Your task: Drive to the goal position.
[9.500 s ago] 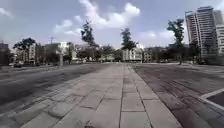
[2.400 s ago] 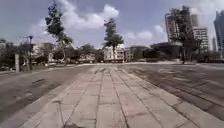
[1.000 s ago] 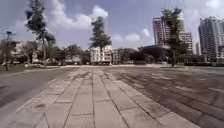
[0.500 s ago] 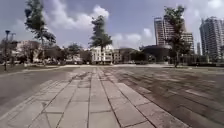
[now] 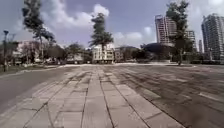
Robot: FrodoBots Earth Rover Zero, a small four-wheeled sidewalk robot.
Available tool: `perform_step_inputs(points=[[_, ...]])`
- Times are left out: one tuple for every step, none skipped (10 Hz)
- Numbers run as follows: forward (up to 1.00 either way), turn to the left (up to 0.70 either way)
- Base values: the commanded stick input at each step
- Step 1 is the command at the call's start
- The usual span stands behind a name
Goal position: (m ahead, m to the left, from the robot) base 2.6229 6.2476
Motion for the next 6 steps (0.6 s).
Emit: perform_step_inputs(points=[[0.7,0.0],[0.7,0.0],[0.7,0.0],[0.7,0.0],[0.7,0.0],[0.7,0.0]])
